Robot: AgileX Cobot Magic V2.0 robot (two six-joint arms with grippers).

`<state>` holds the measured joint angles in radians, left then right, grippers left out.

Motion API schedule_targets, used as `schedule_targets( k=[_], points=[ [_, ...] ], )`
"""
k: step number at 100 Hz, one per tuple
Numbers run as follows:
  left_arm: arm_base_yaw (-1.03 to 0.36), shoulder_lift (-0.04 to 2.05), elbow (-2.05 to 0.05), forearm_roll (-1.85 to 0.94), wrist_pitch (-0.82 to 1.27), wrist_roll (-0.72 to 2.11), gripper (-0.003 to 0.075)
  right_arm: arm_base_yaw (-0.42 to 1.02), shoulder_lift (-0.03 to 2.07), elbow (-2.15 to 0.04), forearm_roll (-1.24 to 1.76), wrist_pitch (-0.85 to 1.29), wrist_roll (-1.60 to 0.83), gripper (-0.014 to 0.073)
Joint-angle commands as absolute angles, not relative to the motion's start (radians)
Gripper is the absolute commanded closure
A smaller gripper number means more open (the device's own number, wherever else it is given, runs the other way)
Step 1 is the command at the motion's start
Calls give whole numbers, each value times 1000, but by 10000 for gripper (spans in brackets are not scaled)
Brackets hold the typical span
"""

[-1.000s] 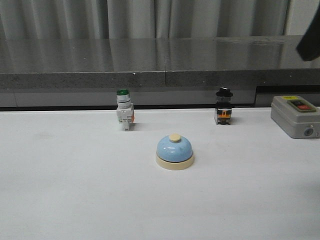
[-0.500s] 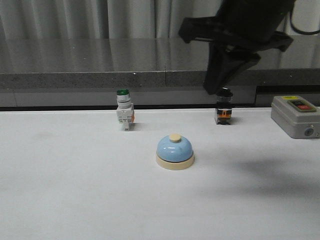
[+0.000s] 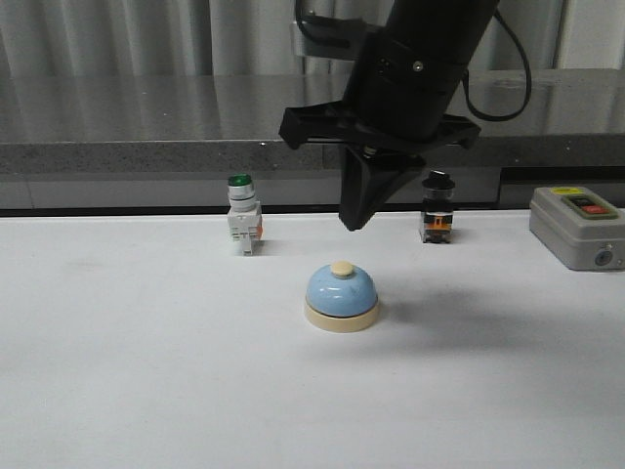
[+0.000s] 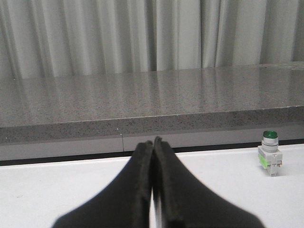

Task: Place and press bell with both arms
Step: 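Move the right gripper over the bell's cream button, then press down on the bell button with the closed right gripper tips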

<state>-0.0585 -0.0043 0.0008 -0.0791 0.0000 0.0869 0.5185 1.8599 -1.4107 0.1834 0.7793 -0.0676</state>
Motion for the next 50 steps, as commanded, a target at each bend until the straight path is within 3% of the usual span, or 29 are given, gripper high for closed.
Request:
schedule_targets(
  k=[1,50],
  points=[
    [-64,-34,43,-78,-82,77,741,518,1828,-1447,195,765,-78,654],
    [-64,-34,43,-78,-82,77,741,518,1885,-1447,196,746,-78,654]
  ],
)
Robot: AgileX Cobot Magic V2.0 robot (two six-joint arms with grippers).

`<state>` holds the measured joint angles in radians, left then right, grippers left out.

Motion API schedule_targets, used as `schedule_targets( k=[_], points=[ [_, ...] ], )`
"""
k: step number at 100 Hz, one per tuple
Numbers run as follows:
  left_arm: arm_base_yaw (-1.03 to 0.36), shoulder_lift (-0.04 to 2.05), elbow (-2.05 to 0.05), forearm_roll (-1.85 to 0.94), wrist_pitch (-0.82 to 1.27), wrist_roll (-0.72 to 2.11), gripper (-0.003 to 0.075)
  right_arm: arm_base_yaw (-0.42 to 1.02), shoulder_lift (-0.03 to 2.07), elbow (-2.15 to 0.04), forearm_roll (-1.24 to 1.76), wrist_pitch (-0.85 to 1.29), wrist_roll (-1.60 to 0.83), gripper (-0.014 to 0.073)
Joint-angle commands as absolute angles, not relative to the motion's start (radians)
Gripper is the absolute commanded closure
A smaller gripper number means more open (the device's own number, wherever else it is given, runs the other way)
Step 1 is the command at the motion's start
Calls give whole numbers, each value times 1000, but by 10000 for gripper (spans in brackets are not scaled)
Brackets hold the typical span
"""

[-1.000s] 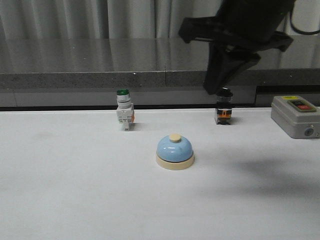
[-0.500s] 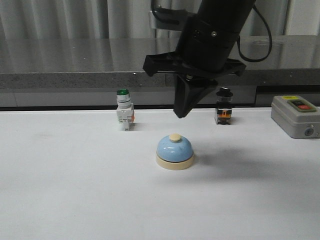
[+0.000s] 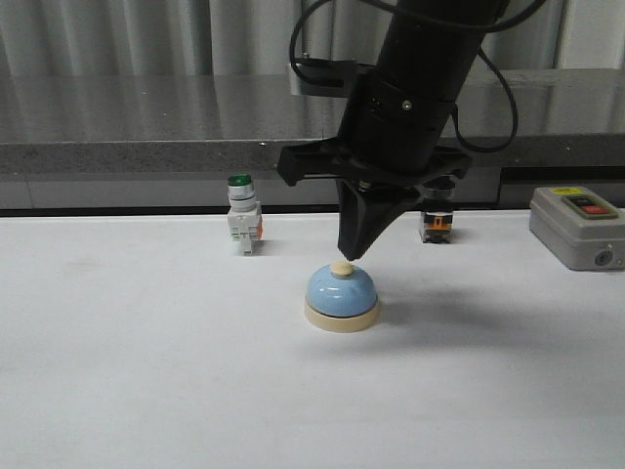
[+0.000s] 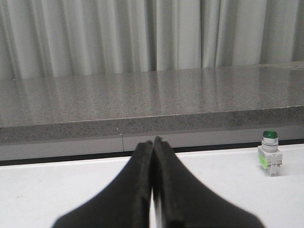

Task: Place and press bell with both arms
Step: 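Press down on the bell button with the closed right gripper tips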

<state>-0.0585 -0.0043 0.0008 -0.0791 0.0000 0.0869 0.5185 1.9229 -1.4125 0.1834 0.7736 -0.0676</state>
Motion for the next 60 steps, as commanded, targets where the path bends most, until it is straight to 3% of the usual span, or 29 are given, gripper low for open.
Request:
schedule_targets(
  k=[1,60],
  points=[
    [-64,-34,43,-78,-82,77,741,518,1887,-1447,196,746,-78,654],
    [-64,-34,43,-78,-82,77,741,518,1931,-1456,196,785,-78,654]
  ],
)
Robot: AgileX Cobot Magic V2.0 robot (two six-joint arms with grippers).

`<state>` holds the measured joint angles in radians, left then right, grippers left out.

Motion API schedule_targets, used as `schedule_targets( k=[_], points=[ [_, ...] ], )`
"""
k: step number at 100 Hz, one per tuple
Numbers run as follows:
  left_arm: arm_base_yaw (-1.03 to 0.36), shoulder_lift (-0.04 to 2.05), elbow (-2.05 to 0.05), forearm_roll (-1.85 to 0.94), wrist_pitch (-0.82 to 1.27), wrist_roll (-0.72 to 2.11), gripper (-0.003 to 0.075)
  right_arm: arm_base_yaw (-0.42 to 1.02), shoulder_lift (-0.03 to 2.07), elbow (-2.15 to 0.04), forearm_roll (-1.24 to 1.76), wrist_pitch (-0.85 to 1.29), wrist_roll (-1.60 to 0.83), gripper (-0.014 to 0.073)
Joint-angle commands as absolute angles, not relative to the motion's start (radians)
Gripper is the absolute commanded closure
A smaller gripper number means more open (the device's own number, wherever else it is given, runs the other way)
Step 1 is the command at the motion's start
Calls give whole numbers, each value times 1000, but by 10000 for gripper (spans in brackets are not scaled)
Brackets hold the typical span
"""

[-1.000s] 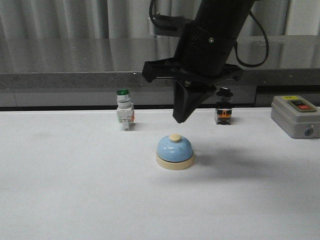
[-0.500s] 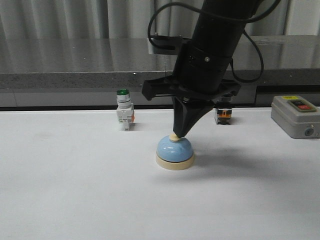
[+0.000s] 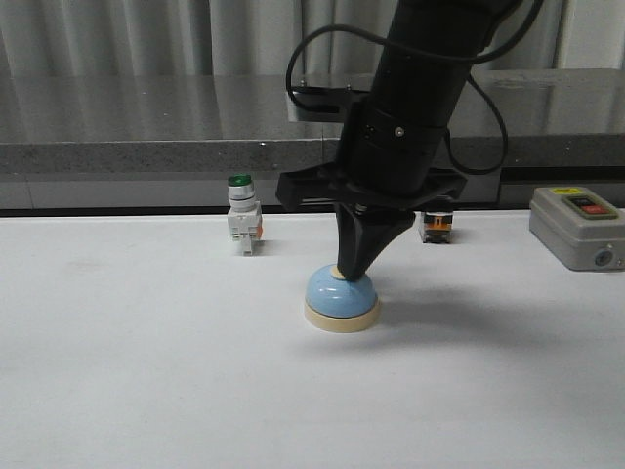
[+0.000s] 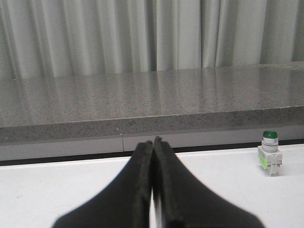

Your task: Place and press bell with both arms

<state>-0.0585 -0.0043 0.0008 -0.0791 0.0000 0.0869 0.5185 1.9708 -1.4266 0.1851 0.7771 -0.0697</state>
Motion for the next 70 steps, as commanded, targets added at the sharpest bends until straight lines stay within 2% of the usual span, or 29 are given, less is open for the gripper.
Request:
schedule_targets(
  k=[1,38,70],
  points=[
    [-64,-34,43,-78,-82,77,741,518,1931,-1456,196,788,-78,654],
    [-64,-34,43,-78,-82,77,741,516,1903,-1592,196,889,-78,654],
    [-64,-34,43,-78,-82,77,741,507,1731,-1587,72,873,-72,654]
  ],
)
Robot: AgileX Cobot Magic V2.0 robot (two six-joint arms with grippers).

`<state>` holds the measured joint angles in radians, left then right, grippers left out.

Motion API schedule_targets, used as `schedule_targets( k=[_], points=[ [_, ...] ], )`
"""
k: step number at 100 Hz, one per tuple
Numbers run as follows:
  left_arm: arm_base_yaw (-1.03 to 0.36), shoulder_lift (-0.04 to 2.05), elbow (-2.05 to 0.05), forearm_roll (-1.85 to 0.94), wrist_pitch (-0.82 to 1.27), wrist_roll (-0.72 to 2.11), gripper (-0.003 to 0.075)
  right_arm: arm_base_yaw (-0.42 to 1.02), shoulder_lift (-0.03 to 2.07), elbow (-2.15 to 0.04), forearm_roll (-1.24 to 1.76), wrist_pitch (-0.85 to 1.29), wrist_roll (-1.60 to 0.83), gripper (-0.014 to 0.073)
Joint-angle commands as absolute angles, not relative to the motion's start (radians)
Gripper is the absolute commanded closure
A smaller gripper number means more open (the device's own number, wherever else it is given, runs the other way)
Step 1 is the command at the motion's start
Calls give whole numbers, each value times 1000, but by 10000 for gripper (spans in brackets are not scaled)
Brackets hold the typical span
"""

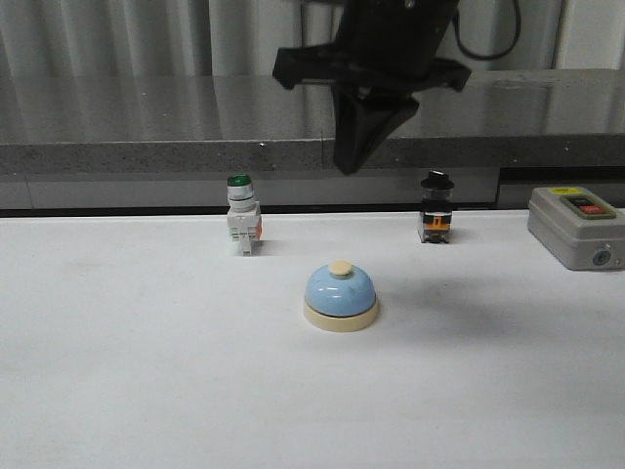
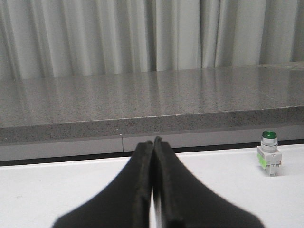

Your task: Place and press bell with both arms

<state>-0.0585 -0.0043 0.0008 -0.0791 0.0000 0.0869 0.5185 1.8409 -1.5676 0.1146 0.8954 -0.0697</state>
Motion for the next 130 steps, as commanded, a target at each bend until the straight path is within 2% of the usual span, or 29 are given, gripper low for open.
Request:
schedule_targets(
  k=[1,29,70,90,130],
  points=[
    [-64,-34,43,-78,-82,77,741,506,1731,-1587,71,871,-70,654],
    [-64,-34,43,-78,-82,77,741,373,1507,-1411,61,785,-64,654],
    [-64,-34,43,-78,-82,77,741,82,1030,-967,61,527,-64,654],
    [-64,-34,43,-78,-82,77,741,58,799,-769,61,394,-64,654],
    [-64,-34,43,-78,-82,77,741,58,339,-506,58,351,-65,654]
  ],
)
